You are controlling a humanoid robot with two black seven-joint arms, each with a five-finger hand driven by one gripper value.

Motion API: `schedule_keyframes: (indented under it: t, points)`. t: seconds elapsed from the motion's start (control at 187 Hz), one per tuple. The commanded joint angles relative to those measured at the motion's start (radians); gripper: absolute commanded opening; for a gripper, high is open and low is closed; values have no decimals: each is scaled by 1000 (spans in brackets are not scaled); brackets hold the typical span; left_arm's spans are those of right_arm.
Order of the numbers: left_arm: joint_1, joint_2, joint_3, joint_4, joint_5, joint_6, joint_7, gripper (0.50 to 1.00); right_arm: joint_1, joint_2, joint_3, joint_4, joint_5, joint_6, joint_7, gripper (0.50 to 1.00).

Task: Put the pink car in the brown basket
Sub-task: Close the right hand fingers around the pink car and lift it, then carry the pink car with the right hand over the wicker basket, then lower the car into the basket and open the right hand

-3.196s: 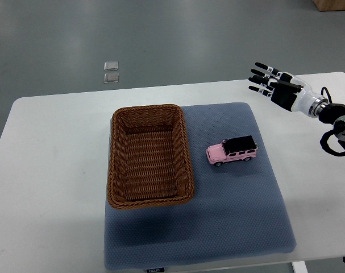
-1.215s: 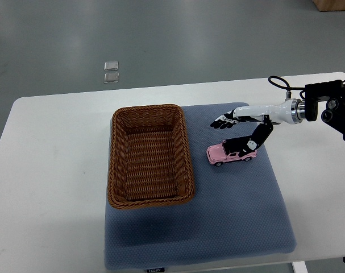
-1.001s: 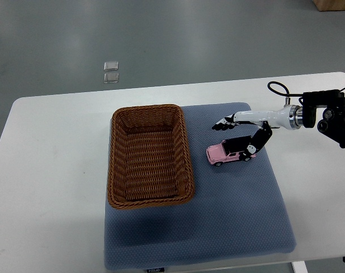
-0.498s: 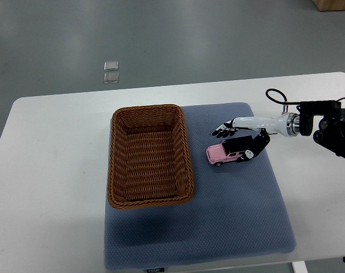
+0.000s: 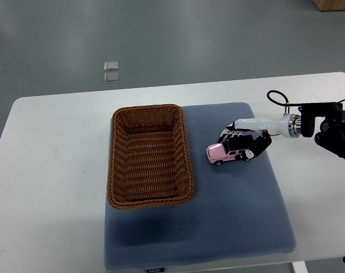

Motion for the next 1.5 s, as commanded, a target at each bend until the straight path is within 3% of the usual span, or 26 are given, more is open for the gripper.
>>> schedule_keyframes:
  t: [0.0, 0.128, 0.294, 0.626, 1.044, 1.344, 1.451, 1.461, 1.467, 1.483, 1.488, 1.494]
  points:
    - [0, 0, 0, 0, 0, 0, 0, 1000, 3, -4, 5, 0, 4, 5, 13, 502]
    - [0, 0, 0, 0, 0, 0, 0, 1000, 6, -7, 21, -6, 15, 8, 25, 500]
    - [0, 0, 0, 0, 0, 0, 0, 1000, 34, -18, 26, -8, 19, 1, 88, 500]
    - [0, 0, 0, 0, 0, 0, 0, 1000, 94, 5, 101, -6, 35, 13, 116, 500]
    - [0, 0, 0, 0, 0, 0, 0, 1000, 155, 178, 83, -15, 21, 10, 128, 500]
    - [0, 0, 0, 0, 0, 0, 0, 1000, 155, 356, 81, -130, 21, 19, 62, 500]
    - [0, 0, 0, 0, 0, 0, 0, 1000, 155, 376, 83, -133, 32, 19, 57, 500]
    - [0, 0, 0, 0, 0, 0, 0, 1000, 155, 378, 83, -133, 32, 17, 56, 519]
    - [0, 0, 0, 0, 0, 0, 0, 1000, 155, 378, 83, -133, 32, 17, 56, 557]
    - [0, 0, 0, 0, 0, 0, 0, 1000, 155, 378, 83, -133, 32, 17, 56, 590]
    - [0, 0, 0, 0, 0, 0, 0, 1000, 155, 379, 84, -133, 32, 17, 56, 623]
    - [0, 0, 0, 0, 0, 0, 0, 1000, 155, 379, 84, -133, 32, 17, 56, 623]
